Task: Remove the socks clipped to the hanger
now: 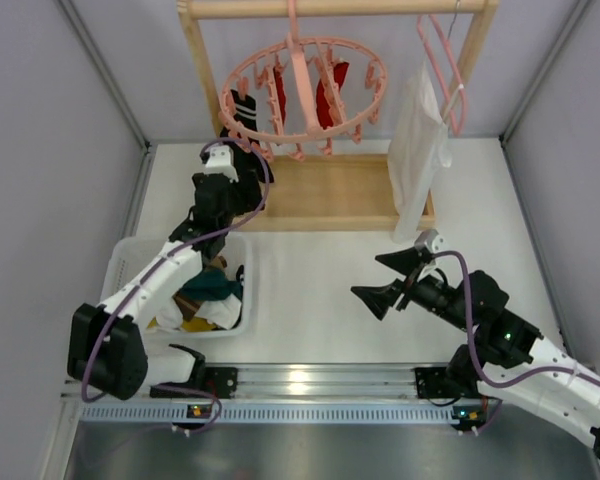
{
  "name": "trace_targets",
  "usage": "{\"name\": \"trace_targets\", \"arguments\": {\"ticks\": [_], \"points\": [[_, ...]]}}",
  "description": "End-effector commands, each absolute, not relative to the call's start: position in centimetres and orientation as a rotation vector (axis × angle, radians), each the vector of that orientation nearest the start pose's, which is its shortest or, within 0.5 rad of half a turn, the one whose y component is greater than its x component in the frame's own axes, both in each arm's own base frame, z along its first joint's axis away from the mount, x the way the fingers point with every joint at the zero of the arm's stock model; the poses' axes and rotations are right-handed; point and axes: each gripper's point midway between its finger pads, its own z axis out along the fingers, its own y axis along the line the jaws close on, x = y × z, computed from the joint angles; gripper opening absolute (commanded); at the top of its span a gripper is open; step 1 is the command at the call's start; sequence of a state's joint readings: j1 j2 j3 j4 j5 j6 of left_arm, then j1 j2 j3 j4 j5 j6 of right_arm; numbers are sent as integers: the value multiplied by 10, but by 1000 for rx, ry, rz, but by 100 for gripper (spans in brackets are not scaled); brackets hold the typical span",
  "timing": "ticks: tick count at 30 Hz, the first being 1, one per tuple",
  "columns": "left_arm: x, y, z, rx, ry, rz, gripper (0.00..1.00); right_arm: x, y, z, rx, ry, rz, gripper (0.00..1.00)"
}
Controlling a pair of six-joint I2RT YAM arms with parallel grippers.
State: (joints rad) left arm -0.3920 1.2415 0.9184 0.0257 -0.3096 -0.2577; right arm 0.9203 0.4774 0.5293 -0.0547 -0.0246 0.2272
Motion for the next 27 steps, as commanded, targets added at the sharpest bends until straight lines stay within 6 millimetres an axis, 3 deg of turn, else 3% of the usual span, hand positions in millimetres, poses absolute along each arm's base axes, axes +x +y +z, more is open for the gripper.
{"name": "trace_targets", "arguments": {"ticks": [1,6,9,12,16,17,20,22,27], "points": [[429,-120,255,-44,1745,-270,98,145,226,256,-649,1550,924,99],[453,-108,245,-52,1734,-240,98,130,231,258,-735,1521,978,98],[460,-117,240,-7,1722,-275,97,129,232,258,-743,1512,982,98],[462,-125,236,13,1702,-314,89,130,232,257,-749,1508,977,98],[467,-124,234,10,1681,-303,59,131,235,254,-758,1514,976,97],[468,-122,234,-2,1680,-293,39,131,236,254,-760,1516,979,97],[468,-119,236,-27,1675,-290,7,131,237,255,-759,1513,982,97],[465,-112,235,-89,1673,-267,0,132,238,256,-753,1509,989,97],[442,-108,238,-194,1646,-219,0,132,240,262,-735,1495,1008,97]]}}
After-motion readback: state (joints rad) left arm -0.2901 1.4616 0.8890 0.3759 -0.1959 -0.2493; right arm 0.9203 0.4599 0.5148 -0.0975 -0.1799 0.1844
